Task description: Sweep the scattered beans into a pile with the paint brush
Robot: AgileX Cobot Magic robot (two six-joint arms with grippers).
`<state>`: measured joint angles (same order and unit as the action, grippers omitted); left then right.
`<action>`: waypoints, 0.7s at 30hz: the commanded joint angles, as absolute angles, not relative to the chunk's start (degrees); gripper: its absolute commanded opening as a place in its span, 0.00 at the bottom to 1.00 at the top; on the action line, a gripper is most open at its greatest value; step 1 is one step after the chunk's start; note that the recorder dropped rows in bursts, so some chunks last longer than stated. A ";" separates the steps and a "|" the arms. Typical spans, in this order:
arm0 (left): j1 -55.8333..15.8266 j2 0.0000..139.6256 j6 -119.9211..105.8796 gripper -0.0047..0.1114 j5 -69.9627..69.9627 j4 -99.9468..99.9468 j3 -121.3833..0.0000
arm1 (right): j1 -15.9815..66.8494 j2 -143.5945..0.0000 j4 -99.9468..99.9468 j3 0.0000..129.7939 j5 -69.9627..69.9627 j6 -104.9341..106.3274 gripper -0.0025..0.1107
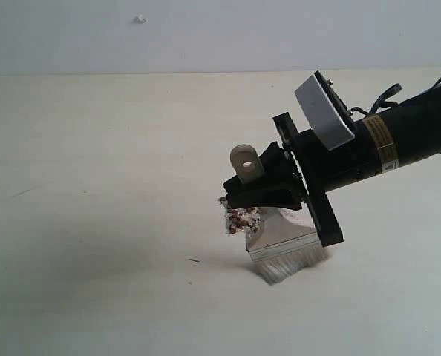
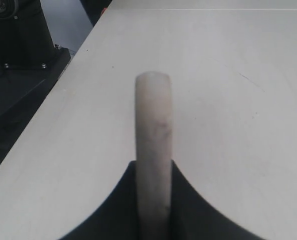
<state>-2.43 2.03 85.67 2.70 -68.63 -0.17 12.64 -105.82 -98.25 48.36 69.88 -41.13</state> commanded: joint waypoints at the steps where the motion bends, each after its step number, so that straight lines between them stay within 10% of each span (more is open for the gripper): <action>1: -2.29 1.83 85.63 0.04 2.92 -68.47 0.00 | 12.68 -105.95 -97.95 48.28 69.96 -40.61 0.02; 21: -2.29 1.83 85.63 0.04 2.92 -68.47 0.00 | 12.68 -105.95 -97.47 48.28 69.96 -40.60 0.02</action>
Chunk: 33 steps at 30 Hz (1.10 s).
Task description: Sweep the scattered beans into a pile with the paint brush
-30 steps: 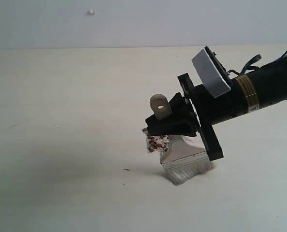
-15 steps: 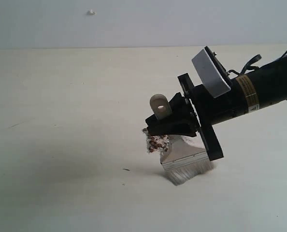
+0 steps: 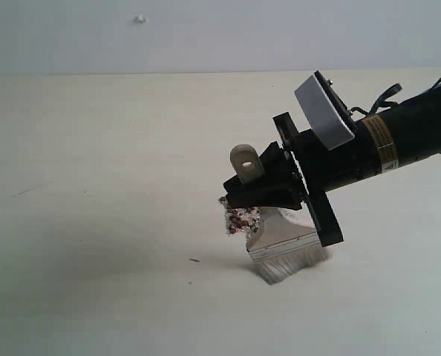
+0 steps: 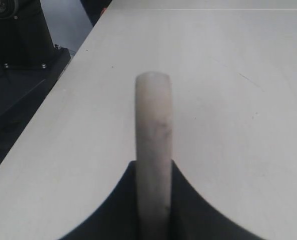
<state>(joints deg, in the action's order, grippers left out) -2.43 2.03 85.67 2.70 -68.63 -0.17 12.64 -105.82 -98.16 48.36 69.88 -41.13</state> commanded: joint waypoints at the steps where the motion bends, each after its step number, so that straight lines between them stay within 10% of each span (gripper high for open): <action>1: -2.29 1.83 85.63 0.04 2.92 -68.47 0.00 | 12.68 -105.95 -97.47 48.28 69.96 -40.60 0.02; 33: -2.29 1.83 85.63 0.04 2.92 -68.47 0.00 | 12.68 -105.95 -85.45 48.38 69.96 -34.61 0.02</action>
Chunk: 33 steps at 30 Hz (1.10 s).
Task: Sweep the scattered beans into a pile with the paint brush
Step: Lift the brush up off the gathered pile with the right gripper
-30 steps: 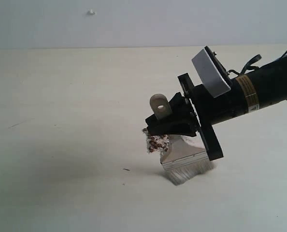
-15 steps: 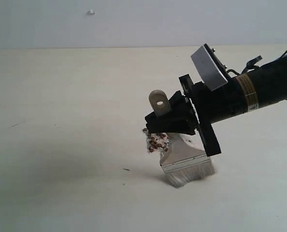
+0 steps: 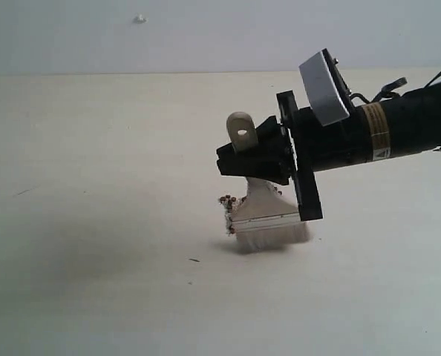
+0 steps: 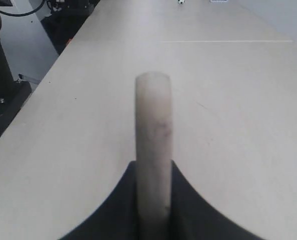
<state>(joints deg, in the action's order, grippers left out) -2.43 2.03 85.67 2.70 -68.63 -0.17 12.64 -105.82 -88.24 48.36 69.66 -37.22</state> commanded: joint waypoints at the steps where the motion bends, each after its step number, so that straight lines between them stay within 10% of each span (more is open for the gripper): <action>1: -2.29 1.83 85.63 0.04 2.92 -68.47 0.00 | 12.68 -105.95 -84.77 48.38 69.77 -34.61 0.02; 33: -2.29 1.83 85.63 0.04 2.82 -68.47 0.00 | 10.91 -91.24 -74.65 48.38 69.96 -56.99 0.02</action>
